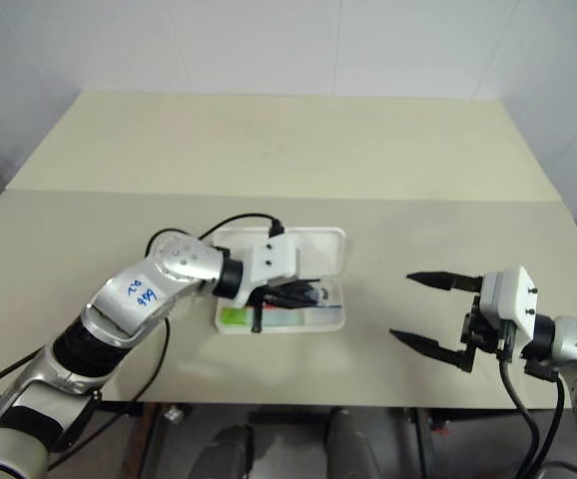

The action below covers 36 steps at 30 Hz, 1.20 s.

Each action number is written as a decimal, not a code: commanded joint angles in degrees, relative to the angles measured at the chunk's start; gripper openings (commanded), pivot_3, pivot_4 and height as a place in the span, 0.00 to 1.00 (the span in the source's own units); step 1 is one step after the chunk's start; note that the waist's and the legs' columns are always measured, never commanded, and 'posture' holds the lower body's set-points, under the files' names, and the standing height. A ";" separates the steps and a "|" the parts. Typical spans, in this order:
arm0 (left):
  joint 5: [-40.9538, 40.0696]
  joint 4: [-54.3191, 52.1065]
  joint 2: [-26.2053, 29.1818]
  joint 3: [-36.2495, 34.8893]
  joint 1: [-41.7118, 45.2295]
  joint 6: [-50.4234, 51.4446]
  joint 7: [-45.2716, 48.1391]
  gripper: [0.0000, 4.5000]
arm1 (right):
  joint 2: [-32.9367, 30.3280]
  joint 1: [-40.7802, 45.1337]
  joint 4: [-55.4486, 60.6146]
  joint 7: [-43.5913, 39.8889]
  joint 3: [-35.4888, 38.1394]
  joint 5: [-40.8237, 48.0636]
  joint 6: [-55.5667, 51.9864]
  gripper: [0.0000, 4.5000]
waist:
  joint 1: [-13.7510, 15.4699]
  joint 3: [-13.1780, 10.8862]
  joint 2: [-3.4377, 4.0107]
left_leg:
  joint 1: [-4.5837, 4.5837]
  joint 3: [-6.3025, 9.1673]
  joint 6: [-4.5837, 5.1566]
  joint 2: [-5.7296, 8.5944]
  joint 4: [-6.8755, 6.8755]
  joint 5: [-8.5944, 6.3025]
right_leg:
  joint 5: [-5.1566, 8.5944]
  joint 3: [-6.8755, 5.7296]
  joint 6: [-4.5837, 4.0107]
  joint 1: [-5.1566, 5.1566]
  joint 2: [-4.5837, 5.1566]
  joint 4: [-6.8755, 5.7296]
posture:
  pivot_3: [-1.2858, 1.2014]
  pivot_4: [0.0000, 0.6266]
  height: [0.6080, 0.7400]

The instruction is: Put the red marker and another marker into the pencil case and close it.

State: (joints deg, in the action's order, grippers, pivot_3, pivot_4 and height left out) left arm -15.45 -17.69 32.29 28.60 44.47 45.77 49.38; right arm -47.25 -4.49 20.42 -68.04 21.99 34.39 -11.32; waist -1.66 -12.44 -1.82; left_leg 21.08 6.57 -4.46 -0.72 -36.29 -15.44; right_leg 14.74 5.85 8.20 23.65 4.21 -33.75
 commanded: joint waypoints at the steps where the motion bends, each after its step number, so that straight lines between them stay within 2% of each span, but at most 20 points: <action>1: 1.44 -2.20 0.45 1.32 0.87 0.64 1.41 0.08 | -0.20 -0.73 2.22 1.01 1.62 0.30 0.75 1.00 | 0.02 0.00 0.00 | 0.00 0.00 0.00 0.00 0.01 0.00 | 0.01 0.00 0.00 0.00 0.00 0.00 | 0.52 0.24 1.00; 4: 2.33 -1.97 0.09 1.87 0.56 0.56 1.50 0.08 | -0.08 -1.51 2.60 1.54 1.76 0.35 0.82 1.00 | 0.02 0.00 0.00 | 0.01 0.00 0.00 0.00 0.02 0.00 | 0.02 0.00 0.00 0.00 0.00 0.01 | 0.52 0.24 1.00; 12: 5.76 1.63 -5.01 3.67 1.76 -0.79 -0.03 0.08 | 0.27 -2.26 3.37 2.88 1.68 0.61 0.75 1.00 | 0.07 0.00 0.00 | 0.00 0.00 0.00 0.01 -0.01 0.00 | 0.01 0.00 0.00 -0.01 0.00 0.01 | 0.52 0.24 1.00; 24: 9.86 5.29 -7.59 4.31 2.73 0.73 -0.93 0.97 | 0.61 -3.21 3.92 3.60 1.82 0.81 1.19 1.00 | 0.05 0.00 0.00 | 0.01 0.00 0.00 0.01 -0.01 0.00 | 0.01 0.01 0.01 0.00 0.00 0.01 | 0.52 0.24 1.00; 31: 9.95 6.42 -8.38 2.24 3.66 -0.09 -0.91 0.99 | 0.47 -3.66 4.08 4.00 2.07 0.81 1.04 1.00 | 0.03 0.00 0.00 | 0.00 0.00 0.00 0.01 -0.01 0.00 | 0.00 0.01 0.02 0.00 0.00 0.01 | 0.52 0.24 1.00; 36: 5.35 5.52 -9.51 -7.41 1.73 -13.49 0.37 0.99 | 0.89 -3.69 4.48 4.22 1.42 1.13 1.06 1.00 | 0.01 0.00 0.00 | 0.00 -0.01 0.00 0.01 0.00 0.00 | 0.00 0.02 0.03 -0.01 0.00 0.01 | 0.52 0.24 1.00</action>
State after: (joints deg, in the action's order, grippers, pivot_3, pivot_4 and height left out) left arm -7.97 -10.32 23.17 25.37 46.32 37.49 48.91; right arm -46.70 -8.22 22.85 -64.03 22.04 34.28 -11.20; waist -1.64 -12.44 -1.81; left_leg 21.07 6.55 -4.46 -0.71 -36.28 -15.44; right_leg 14.74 5.86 8.23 23.65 4.21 -33.74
